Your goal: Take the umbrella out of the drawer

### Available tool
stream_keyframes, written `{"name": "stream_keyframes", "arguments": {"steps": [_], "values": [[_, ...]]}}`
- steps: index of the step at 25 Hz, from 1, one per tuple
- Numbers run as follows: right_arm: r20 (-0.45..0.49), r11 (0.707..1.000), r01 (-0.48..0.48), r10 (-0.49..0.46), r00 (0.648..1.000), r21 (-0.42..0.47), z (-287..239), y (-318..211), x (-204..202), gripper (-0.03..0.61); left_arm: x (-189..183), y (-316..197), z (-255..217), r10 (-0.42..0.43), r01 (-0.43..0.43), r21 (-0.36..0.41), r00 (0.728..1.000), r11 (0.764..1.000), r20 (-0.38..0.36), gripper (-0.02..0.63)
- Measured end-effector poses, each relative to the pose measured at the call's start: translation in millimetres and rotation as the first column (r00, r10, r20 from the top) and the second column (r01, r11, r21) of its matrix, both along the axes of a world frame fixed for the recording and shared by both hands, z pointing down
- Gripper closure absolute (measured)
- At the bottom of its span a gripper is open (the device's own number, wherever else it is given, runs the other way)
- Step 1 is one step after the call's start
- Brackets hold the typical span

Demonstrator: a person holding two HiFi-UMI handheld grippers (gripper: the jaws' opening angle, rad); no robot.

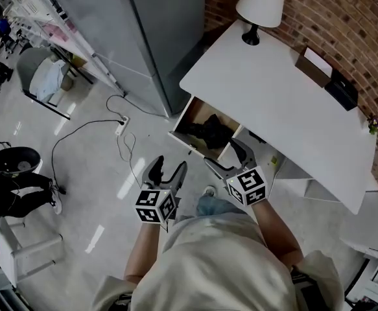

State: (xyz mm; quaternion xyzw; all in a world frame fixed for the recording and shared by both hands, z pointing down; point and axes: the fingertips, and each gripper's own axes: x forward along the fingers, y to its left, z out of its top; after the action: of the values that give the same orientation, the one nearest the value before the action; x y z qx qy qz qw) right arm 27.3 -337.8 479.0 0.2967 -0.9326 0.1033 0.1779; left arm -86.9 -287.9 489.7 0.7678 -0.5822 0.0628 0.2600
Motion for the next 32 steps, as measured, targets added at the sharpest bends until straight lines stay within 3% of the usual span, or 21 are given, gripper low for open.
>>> {"name": "stream_keyframes", "arguments": {"steps": [9, 16, 25, 32], "values": [[-0.146, 0.994, 0.087, -0.095, 0.985, -0.061, 75.9, -35.6, -8.4, 0.202, -12.0, -24.9, 23.9, -0.09, 0.089, -0.057, 0.996, 0.994, -0.015, 0.308], [-0.251, 0.99, 0.096, -0.118, 0.961, -0.098, 141.0, -66.9, -14.7, 0.202, -18.6, -46.9, 51.5, -0.079, 0.077, -0.098, 0.997, 0.992, -0.023, 0.308], [-0.417, 0.976, 0.133, -0.193, 0.888, -0.17, 237.0, -97.6, -23.1, 0.187, -35.7, -76.8, 89.3, -0.067, 0.061, -0.167, 0.997, 0.984, -0.032, 0.308], [-0.508, 0.965, 0.144, -0.24, 0.827, -0.221, 301.9, -118.3, -24.9, 0.176, -47.4, -95.3, 118.2, -0.061, 0.054, -0.169, 0.997, 0.984, -0.036, 0.308]]}}
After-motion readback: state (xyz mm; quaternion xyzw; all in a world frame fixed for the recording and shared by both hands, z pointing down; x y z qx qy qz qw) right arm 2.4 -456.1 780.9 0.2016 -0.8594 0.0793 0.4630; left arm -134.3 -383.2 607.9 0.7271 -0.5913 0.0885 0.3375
